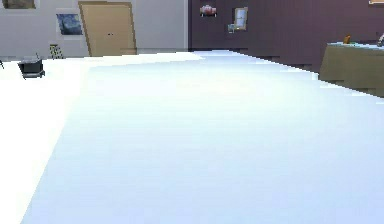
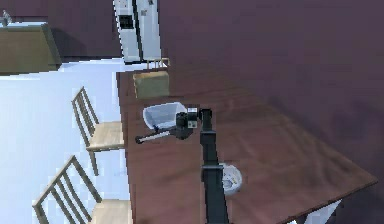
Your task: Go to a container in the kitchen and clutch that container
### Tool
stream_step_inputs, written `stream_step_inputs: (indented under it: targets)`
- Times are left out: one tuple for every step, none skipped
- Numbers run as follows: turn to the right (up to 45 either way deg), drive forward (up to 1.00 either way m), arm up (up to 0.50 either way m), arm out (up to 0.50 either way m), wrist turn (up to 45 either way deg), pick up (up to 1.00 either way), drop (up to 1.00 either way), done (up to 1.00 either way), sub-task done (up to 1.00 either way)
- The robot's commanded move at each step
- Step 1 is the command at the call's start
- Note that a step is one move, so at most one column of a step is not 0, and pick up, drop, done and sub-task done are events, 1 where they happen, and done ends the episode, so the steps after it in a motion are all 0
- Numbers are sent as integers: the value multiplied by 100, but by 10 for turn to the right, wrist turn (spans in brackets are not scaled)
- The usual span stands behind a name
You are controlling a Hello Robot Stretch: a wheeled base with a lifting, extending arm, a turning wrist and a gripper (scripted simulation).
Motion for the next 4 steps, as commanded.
stream_step_inputs:
  targets:
    - [0, 0, 0, 0, 0, 100, 0, 0, 0]
    - [0, 0, 10, 0, 0, 0, 0, 0, 0]
    - [0, 0, -10, 0, 0, 0, 0, 0, 0]
    - [0, 0, 10, 0, 0, 0, 0, 0, 0]
